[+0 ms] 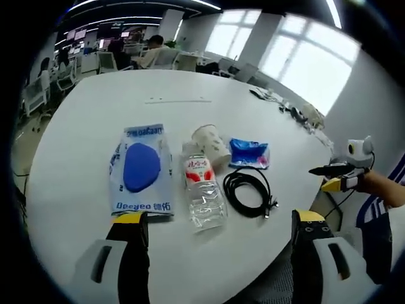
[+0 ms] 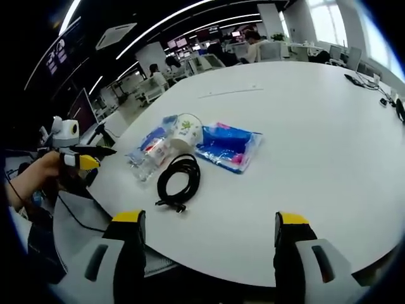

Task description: Arrange the tabletop items into an orderly group along one side of the table until the central work area is clear of visible clutter.

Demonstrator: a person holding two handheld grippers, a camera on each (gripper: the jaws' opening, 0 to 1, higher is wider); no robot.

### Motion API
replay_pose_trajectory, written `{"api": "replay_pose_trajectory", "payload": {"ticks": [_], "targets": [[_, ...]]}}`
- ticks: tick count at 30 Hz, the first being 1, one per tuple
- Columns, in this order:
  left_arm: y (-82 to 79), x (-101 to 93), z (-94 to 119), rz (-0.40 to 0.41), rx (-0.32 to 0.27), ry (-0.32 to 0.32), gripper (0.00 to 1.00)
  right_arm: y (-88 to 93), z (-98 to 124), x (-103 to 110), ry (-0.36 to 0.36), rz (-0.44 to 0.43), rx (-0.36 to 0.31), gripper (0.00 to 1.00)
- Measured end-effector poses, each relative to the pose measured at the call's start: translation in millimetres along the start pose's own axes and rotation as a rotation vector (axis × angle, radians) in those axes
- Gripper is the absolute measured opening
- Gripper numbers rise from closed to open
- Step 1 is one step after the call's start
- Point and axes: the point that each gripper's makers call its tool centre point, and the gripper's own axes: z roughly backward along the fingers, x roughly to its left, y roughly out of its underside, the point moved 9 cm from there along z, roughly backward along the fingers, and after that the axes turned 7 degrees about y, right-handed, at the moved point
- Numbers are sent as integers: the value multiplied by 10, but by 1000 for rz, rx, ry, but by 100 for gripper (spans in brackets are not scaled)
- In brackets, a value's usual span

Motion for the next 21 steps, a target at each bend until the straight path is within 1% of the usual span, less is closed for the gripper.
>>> {"api": "replay_pose_trajectory", "payload": {"ticks": [1, 4, 10, 15, 21], "targets": [[2, -2, -21, -18, 17, 2, 90, -10, -2, 3, 1, -1, -2, 82], [-15, -8, -63, -26, 28, 10, 90, -13, -13, 17, 1, 0, 0, 82], [-75, 5, -113, -22, 22, 22, 89, 25, -26, 51, -3, 4, 13, 82], [-113, 5, -181, -9, 2, 55, 85, 76, -23, 53, -3, -7, 18, 82], [-126, 2, -267, -14, 23, 62, 84, 117, -5, 38, 4, -23, 20, 82]]}}
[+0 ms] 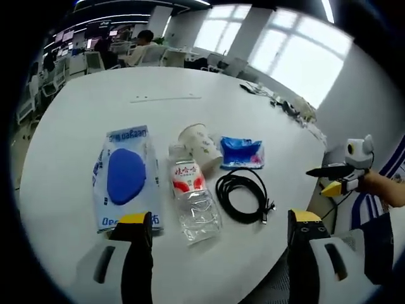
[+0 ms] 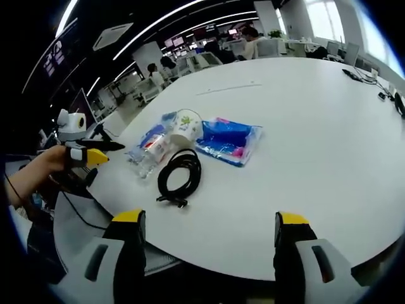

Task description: Arrange the tabletop items into an orderly group along one side of the table until the central work area is clear of visible clutter.

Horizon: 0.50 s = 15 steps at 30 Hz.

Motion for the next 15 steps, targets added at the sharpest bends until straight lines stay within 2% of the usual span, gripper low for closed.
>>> {"api": "replay_pose_trajectory", "payload": {"ticks": [15], "targets": [[18, 34, -140, 21, 39, 36, 82, 33, -52, 75, -19, 4, 22, 80]]}}
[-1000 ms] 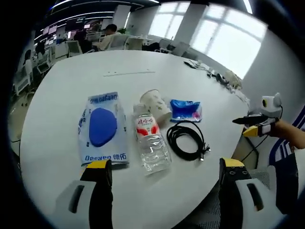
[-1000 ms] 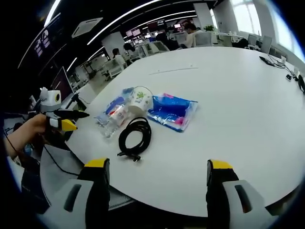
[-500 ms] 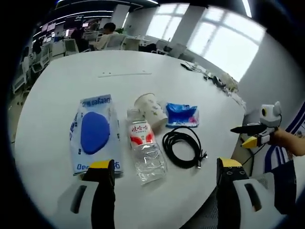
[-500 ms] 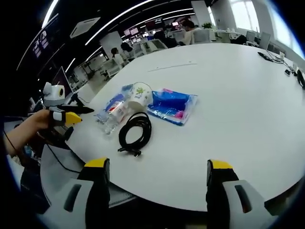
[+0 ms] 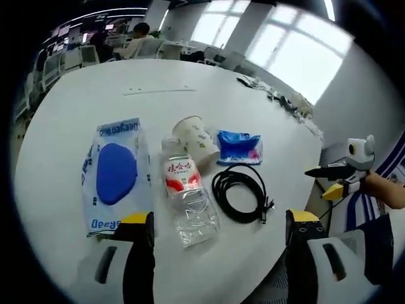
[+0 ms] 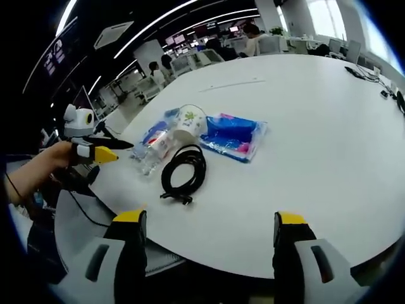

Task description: Arrange the tabletop items into an orderly group along one side of the table until the central work area is clear of visible clutter.

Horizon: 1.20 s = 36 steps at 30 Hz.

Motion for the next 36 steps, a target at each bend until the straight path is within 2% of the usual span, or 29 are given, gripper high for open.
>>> {"api": "replay_pose_trajectory", "payload": {"ticks": [9, 24, 28, 36], "targets": [[9, 61, -19, 26, 0, -15, 79, -17, -12, 7, 0, 2, 1, 80], [-46, 173, -193, 79, -5, -34, 77, 36, 13, -54, 14, -23, 8, 78], [-52, 171, -235, 78, 10, -37, 76, 31, 8, -63, 18, -27, 5, 78], [-51, 201, -422, 116, 17, -24, 78, 65, -9, -38, 13, -21, 22, 78]]}}
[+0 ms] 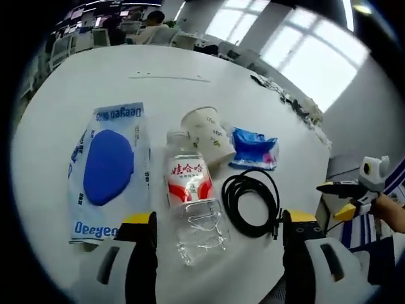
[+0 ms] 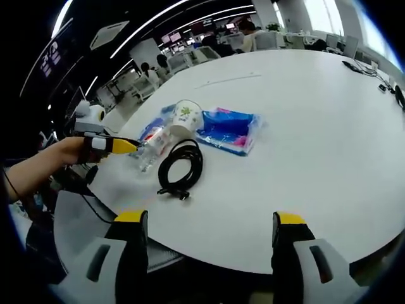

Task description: Arrange the tabletop items into an orderly group along one side of the table until the central work area is clear of visible clutter.

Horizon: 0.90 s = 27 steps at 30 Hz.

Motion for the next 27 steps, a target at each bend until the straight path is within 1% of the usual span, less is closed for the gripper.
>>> {"api": "replay_pose_trajectory", "payload": {"ticks": [5, 10, 19, 20, 23, 27], "targets": [[-17, 20, -66, 20, 1, -4, 78, -4, 30, -40, 12, -8, -5, 78], [-39, 24, -86, 29, -2, -12, 78, 4, 34, -51, 18, -16, -7, 78], [-65, 26, -184, 52, 16, -26, 80, 73, -2, -22, 5, -24, 9, 78], [-66, 20, -196, 50, 25, -40, 80, 78, -2, -23, 5, -26, 11, 78], [-71, 54, -211, -20, 66, -79, 80, 74, -2, -22, 4, -33, 8, 78], [-85, 50, -274, -16, 80, -91, 78, 42, -16, -4, -3, -25, 7, 78]]}}
